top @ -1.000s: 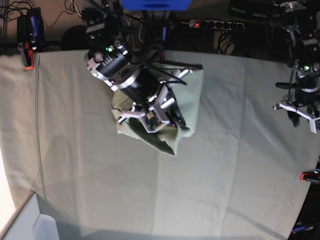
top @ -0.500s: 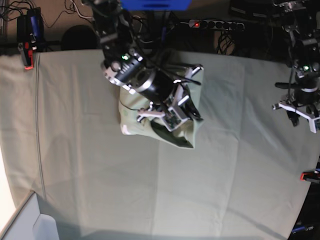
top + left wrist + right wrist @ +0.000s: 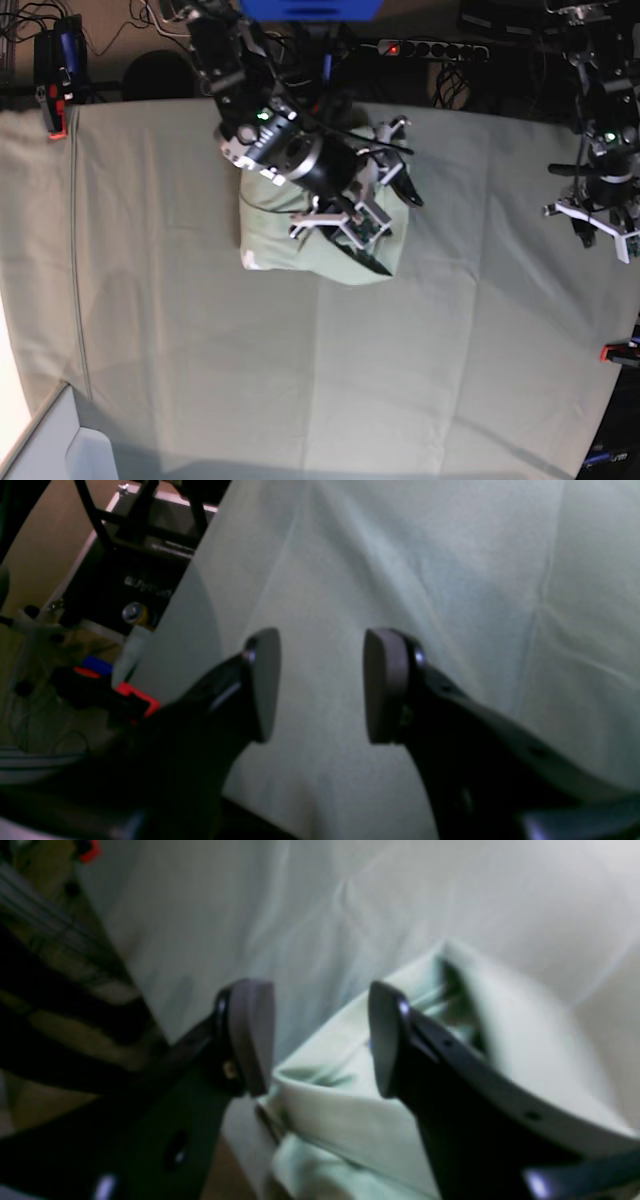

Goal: Layout the t-shirt on the table in an organized manner, then fold the t-shirt properly
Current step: 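Fold the grasped end with the right gripper over the folded stack, then tuck and smooth the folded shirt edges with both grippers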

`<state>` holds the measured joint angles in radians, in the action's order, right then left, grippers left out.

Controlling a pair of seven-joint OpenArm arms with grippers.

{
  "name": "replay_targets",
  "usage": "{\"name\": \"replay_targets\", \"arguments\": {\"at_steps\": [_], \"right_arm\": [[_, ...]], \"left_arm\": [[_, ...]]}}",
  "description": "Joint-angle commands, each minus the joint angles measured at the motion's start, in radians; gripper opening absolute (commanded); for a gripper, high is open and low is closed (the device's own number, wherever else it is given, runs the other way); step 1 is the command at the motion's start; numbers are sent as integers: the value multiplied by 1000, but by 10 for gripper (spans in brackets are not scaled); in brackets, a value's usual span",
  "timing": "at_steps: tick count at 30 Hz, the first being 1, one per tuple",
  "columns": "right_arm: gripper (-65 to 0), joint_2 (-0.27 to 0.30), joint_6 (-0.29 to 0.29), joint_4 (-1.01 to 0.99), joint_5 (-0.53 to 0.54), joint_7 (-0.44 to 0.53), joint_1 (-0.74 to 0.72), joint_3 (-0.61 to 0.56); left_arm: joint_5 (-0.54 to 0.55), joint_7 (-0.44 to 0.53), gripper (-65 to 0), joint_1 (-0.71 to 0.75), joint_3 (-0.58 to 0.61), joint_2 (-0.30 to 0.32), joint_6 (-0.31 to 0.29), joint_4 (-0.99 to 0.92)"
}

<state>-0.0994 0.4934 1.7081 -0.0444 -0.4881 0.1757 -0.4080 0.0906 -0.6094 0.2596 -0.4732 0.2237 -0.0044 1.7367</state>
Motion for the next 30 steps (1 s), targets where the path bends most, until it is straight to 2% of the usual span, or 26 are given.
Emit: {"name": "replay_targets", "arguments": {"at_steps": [1, 6, 9, 13, 16, 19, 21, 25, 30], "right_arm": [[-331, -12, 0, 43, 21, 33, 2, -2], [-350, 30, 0, 79, 22, 29, 0, 57], [-372, 50, 0, 74, 22, 25, -2, 137], [-403, 50, 0, 22, 21, 25, -3, 280], [-470, 50, 0, -21, 22, 27, 2, 357], [-563, 50, 1, -46, 22, 30, 11, 393], [-594, 50, 1, -47, 22, 33, 40, 403], [-594, 50, 1, -46, 22, 33, 81, 396], [-594, 50, 1, -46, 22, 33, 92, 400]], "left_arm": [[-4, 23, -382, -7, -2, 12, 4, 16], [10, 23, -382, -7, 0, 1, 4, 18], [117, 13, -382, -4, -3, -19, 4, 18], [326, 10, -382, 17, 8, -37, 4, 18], [444, 10, -382, 27, 61, -48, 4, 22], [513, 15, -382, 22, 150, -50, 4, 27], [530, 21, -383, 14, 232, -51, 5, 21], [535, 23, -383, -32, 379, -63, 7, 6], [532, 23, -383, -35, 443, -108, 14, -37]]}}
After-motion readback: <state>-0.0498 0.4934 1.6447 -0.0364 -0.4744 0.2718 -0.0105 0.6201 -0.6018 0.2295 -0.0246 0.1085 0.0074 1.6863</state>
